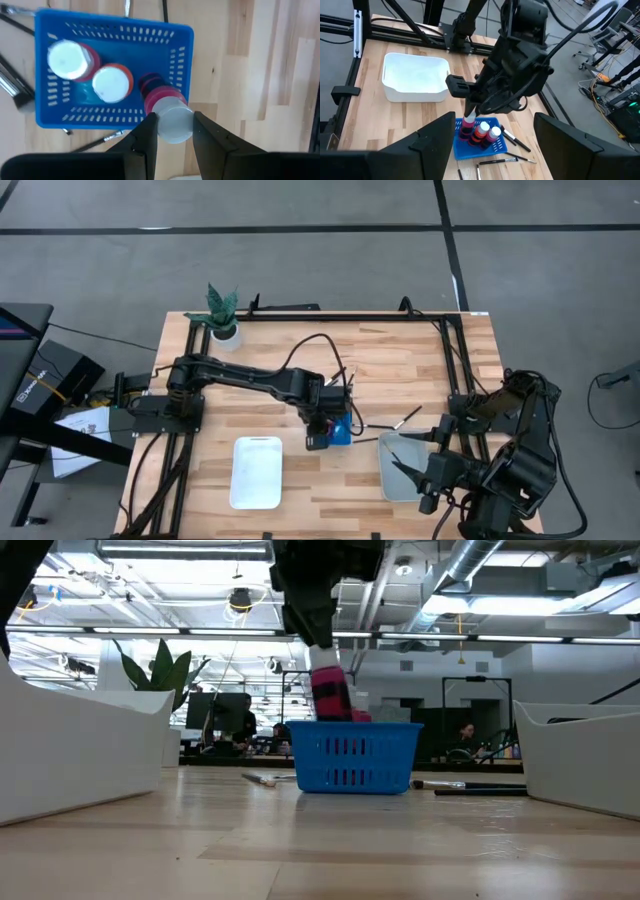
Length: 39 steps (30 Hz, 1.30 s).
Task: Pick & Place Paint Supplies
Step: Put the pink paint bottle into the blue bin
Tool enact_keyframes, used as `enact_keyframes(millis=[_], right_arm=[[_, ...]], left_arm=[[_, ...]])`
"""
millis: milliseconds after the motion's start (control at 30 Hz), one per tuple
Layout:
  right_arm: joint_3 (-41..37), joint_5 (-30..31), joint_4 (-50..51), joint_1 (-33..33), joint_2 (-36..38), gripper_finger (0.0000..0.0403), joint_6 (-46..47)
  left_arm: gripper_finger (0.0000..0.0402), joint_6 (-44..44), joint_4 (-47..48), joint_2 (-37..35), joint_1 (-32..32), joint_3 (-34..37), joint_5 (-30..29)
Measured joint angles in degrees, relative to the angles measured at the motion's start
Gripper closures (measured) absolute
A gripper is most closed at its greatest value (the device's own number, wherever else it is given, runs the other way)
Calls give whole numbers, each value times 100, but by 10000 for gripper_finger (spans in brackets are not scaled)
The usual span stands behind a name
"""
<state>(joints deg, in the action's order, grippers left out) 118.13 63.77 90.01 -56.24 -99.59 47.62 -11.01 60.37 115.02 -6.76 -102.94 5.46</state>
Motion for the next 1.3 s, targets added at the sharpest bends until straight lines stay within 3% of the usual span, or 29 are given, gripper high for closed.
enact_keyframes(millis=[867, 1300], right_arm=[[-2, 0, 0, -1, -2, 137, 0], [-7, -87, 0, 0, -4, 137, 0]], left_arm=[[311, -38, -827, -39, 118, 788, 233], [259, 9, -809, -22, 118, 822, 190]])
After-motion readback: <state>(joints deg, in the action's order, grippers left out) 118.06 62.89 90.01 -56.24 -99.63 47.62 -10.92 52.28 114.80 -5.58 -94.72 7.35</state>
